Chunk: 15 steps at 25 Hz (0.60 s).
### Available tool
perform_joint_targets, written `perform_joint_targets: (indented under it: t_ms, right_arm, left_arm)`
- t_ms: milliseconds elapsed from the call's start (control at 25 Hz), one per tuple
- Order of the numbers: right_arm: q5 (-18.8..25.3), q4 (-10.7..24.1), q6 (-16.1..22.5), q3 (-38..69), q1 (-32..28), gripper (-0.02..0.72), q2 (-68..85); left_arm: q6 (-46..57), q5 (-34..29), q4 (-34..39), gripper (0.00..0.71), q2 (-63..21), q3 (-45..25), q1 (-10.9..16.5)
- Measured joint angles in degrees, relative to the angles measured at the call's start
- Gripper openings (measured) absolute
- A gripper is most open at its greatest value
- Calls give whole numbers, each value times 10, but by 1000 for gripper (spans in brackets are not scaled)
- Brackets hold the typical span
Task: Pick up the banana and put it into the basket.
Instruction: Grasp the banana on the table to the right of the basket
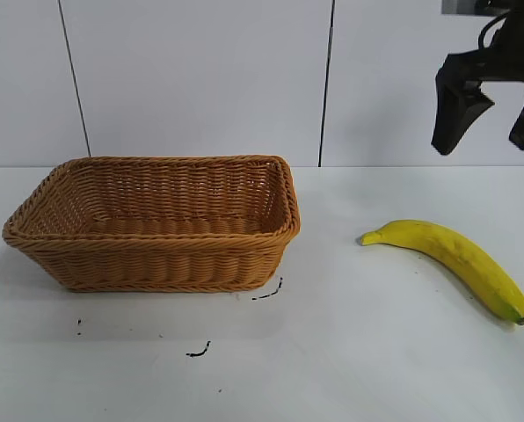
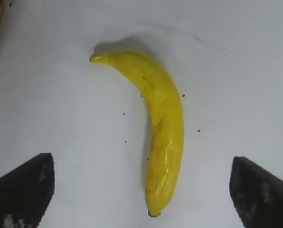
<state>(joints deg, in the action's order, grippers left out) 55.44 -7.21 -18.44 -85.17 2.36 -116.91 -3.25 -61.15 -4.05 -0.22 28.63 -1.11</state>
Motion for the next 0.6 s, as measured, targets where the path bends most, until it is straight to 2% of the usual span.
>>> perform_joint_targets:
  t_ms: [120, 320, 600]
  right_arm:
    - [-17, 4, -6, 0, 0, 690, -32]
    - [-40, 33, -2, 0, 0, 690, -70]
    - [-65, 34, 8, 0, 0, 690, -90]
  left_arm:
    - [0, 0, 0, 693, 0, 0, 0]
    - [0, 0, 0, 693, 0, 0, 0]
    - [0, 1, 0, 693, 0, 0, 0]
